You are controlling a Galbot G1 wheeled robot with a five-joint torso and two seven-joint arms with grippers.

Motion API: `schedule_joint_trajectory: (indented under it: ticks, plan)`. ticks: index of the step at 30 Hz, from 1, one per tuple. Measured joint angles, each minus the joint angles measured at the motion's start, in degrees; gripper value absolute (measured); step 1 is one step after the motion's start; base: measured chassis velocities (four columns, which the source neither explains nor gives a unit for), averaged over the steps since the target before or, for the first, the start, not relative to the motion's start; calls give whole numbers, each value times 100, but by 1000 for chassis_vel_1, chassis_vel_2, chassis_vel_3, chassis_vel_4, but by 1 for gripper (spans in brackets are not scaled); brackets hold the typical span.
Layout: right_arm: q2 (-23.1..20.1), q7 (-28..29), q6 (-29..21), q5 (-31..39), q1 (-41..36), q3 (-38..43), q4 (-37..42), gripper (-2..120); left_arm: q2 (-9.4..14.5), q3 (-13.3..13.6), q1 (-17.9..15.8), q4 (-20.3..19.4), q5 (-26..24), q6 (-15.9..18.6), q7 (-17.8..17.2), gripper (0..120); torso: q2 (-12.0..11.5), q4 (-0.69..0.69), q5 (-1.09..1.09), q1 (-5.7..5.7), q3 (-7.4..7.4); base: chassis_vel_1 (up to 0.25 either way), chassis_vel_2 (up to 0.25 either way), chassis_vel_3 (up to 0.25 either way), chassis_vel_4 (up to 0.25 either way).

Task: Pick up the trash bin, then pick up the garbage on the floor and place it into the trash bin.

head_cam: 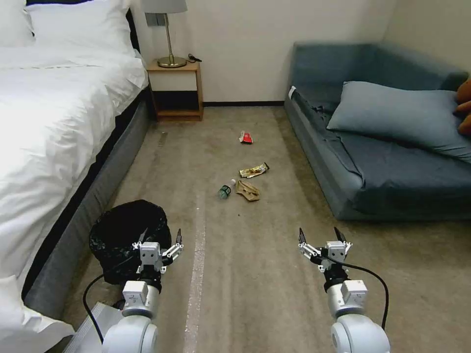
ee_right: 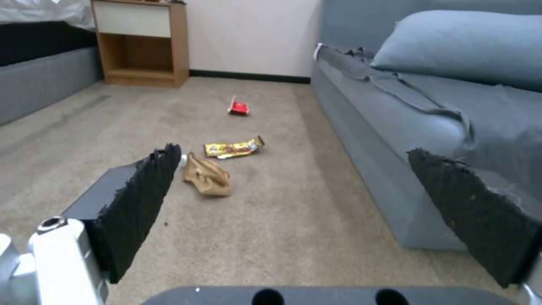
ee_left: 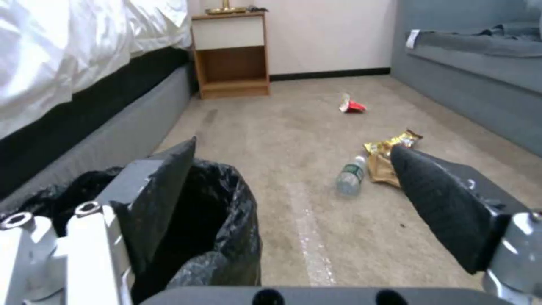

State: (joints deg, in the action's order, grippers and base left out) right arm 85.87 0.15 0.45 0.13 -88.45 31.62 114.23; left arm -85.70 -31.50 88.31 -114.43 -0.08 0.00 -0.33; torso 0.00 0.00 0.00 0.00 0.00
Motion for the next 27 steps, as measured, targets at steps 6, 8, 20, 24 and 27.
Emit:
schedule_joint_trajectory:
  ticks: [6,8,20,24,27]
  plan:
    - [-120,236,589,230,408,117,-299,100,269,61,-469,100,-128,76,-337,88,0,1,0,0,0,0,0,0,0]
    - [-220,443,1073,429,743,222,-545,100,529,129,-913,213,-256,168,-665,88,0,1,-1,0,1,0,0,0,0]
    - [-295,647,1210,460,692,-4,-232,100,947,247,-1430,246,-758,-57,-949,88,-1,0,3,0,1,0,0,0,0]
    - [-283,753,1158,372,655,-111,-230,100,893,252,-1293,170,-751,34,-1013,88,-1,0,-2,0,0,0,0,0,0]
    - [-274,783,1211,282,664,-203,-290,100,857,182,-1179,64,-599,138,-1083,88,-1,-1,0,0,0,0,0,0,0]
